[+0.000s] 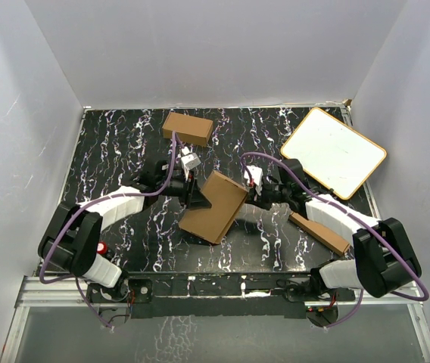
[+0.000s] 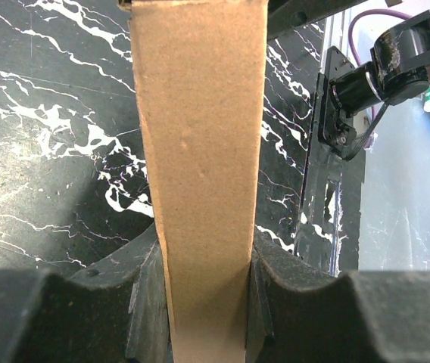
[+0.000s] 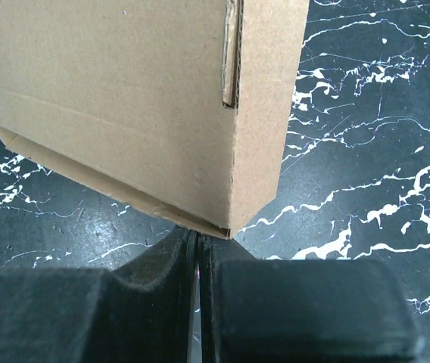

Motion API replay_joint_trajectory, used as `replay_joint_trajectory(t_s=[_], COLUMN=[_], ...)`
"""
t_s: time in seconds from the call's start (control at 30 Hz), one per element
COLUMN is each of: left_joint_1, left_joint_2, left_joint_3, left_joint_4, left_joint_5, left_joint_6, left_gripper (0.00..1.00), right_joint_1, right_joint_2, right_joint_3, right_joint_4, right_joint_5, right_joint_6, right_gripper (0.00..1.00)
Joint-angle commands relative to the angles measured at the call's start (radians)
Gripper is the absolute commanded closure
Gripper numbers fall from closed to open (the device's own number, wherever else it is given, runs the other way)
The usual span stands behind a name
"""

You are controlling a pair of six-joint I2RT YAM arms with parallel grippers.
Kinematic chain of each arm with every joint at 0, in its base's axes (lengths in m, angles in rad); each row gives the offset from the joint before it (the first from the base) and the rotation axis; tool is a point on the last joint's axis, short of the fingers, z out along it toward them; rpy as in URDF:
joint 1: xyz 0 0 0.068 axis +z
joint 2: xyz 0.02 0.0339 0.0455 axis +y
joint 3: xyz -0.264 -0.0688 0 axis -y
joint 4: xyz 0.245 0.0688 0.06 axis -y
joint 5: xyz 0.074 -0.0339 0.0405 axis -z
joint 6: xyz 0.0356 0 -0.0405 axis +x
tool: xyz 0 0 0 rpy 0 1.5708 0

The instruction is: Fold the paper box

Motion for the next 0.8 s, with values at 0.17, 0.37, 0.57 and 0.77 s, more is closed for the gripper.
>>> replay_joint_trajectory(t_s=[0.17,0.37,0.57,0.77], left_joint_1=[0.004,0.035,0.075,0.078], left_joint_2=[0.018,0.009,0.092,0.186], left_joint_3=[-0.021,-0.041,0.220,0.407], left_joint_4=[0.076,0.112,-0.474,-0.861], left_joint_5=[-0.066,-0.082,-0.134,-0.362], left_joint_6=[-0.067,-0.190,-0.056,-0.002], left_gripper=[1.00,1.00,1.00,1.00], right_joint_1=[-0.080,-0.146,-0.211,-0.273], right_joint_2=[-0.071,-0.075,-0.084,-0.111], right_joint_3=[0.005,0.014,0.019,0.008], right_joint_4=[0.005,-0.076,-0.079,-0.057], right_joint_5=[-0.139,-0.217,-0.245,-0.275], right_joint_6=[-0.158,-0.209,-0.185,-0.156], right_gripper=[0.85,0.79,0.78,0.78])
